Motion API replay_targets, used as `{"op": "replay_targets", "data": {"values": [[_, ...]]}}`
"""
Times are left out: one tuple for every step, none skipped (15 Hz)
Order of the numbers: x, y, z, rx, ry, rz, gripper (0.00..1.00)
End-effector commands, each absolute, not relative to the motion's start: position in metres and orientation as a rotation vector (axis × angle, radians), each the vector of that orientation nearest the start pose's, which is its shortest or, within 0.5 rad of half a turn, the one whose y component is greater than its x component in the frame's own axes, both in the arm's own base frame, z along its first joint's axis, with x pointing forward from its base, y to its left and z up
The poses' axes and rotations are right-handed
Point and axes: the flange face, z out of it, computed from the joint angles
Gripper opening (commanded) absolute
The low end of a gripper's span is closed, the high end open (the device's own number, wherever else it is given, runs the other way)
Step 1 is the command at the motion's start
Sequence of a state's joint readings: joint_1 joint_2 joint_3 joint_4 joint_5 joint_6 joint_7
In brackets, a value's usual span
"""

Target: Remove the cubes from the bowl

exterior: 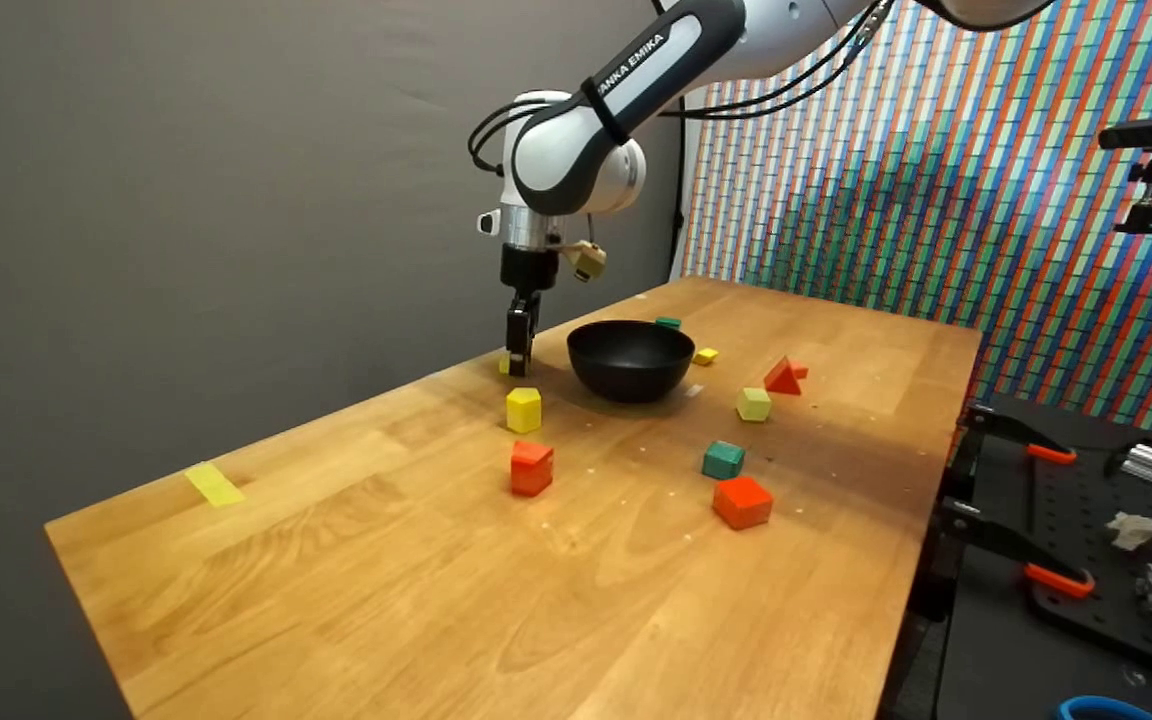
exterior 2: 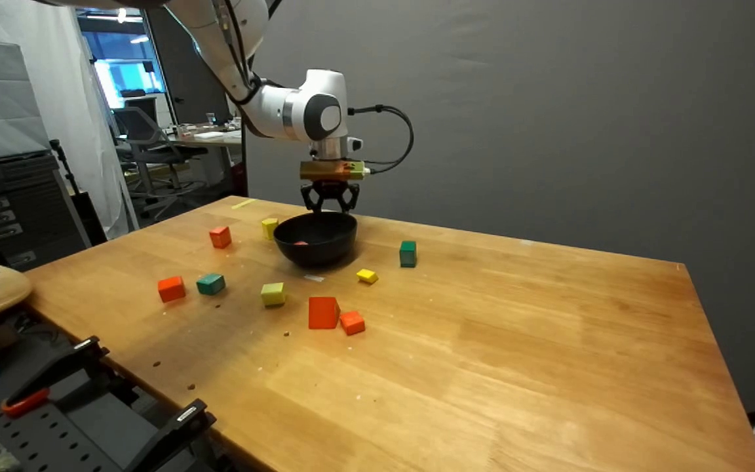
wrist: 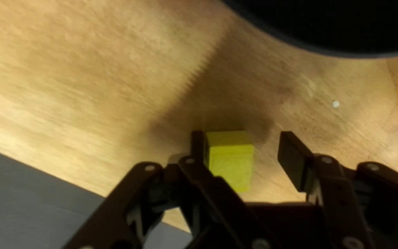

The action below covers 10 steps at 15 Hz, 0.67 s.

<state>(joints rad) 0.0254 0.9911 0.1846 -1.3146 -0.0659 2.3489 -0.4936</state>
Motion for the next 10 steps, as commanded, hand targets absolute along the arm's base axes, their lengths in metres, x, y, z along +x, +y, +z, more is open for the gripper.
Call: {"op": "replay_targets", "data": {"values": [[0.707, 0.111, 0.195, -2.876, -0.945, -0.197, 0.91], [0.705, 0.108, 0.209, -2.895, -0.949, -0.247, 0.98], [0.701, 0.103, 0.223, -2.915, -0.947, -0.304, 1.0], [0.698, 0.1, 0.239, -2.927, -0.932, -0.374, 1.0], [0.693, 0.096, 0.255, -2.932, -0.917, -0.419, 1.0], [0.683, 0.092, 0.269, -2.94, -0.903, -0.407, 1.0], [0.674, 0.09, 0.282, -2.941, -0.905, -0.404, 1.0], [0.664, 0.088, 0.294, -2.945, -0.922, -0.416, 1.0], [0.654, 0.085, 0.306, -2.949, -0.931, -0.431, 1.0], [0.644, 0.082, 0.317, -2.967, -0.917, -0.452, 1.0]]}}
